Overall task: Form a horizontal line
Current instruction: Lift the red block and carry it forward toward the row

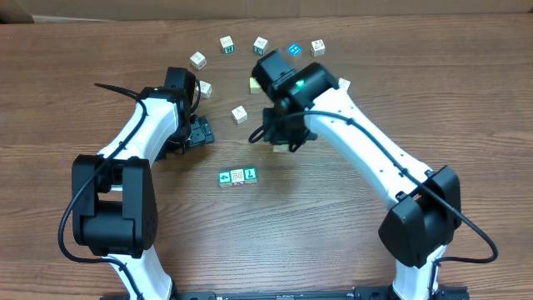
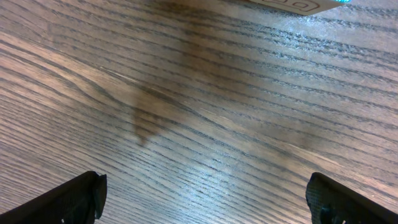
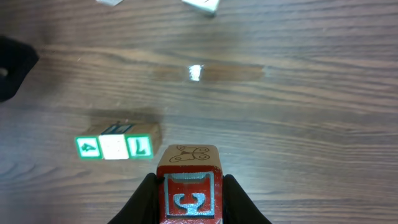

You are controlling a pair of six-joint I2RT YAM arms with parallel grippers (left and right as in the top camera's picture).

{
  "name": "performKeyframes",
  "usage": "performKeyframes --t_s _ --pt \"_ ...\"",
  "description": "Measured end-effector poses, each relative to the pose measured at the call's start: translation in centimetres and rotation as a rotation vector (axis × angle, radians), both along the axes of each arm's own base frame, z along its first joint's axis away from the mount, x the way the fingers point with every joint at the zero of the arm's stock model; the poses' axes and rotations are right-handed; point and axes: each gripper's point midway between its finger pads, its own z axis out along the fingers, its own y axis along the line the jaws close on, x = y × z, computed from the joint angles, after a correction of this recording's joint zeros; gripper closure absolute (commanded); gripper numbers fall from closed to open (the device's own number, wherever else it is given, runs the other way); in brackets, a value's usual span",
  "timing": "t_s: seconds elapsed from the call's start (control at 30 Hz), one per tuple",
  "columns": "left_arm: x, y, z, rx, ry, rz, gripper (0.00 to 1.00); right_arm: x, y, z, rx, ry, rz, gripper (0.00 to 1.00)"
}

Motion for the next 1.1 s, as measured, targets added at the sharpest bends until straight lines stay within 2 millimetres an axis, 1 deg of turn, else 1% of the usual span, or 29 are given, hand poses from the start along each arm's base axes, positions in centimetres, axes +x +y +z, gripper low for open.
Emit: performKeyframes --t_s 0.1,0.33,0.6,0.77,0.93,1.1 --pt "0.0 0.0 0.0 0.000 0.000 0.000 0.00 -0.6 0.7 0.0 -0.005 -0.002 0.002 0.79" --pt "0.0 0.0 0.0 0.000 0.000 0.000 0.00 -0.8 0.7 -0.3 -0.018 -0.003 -0.007 0.79" --pt "0.0 0.0 0.0 0.000 0.000 0.000 0.01 -1.3 0.2 -3.1 -0.043 0.025 -0.015 0.79" --pt "0.0 0.0 0.0 0.000 0.000 0.000 0.00 -1.6 -0.1 -4.4 -0.052 0.035 -0.015 0.79" --pt "0.0 0.0 0.0 0.000 0.000 0.000 0.00 -1.7 -0.1 -5.6 -0.051 0.033 -0.016 0.78" --pt "0.0 0.0 0.0 0.000 0.000 0.000 0.01 -1.7 -0.1 -6.1 -0.049 0.032 -0.015 0.78"
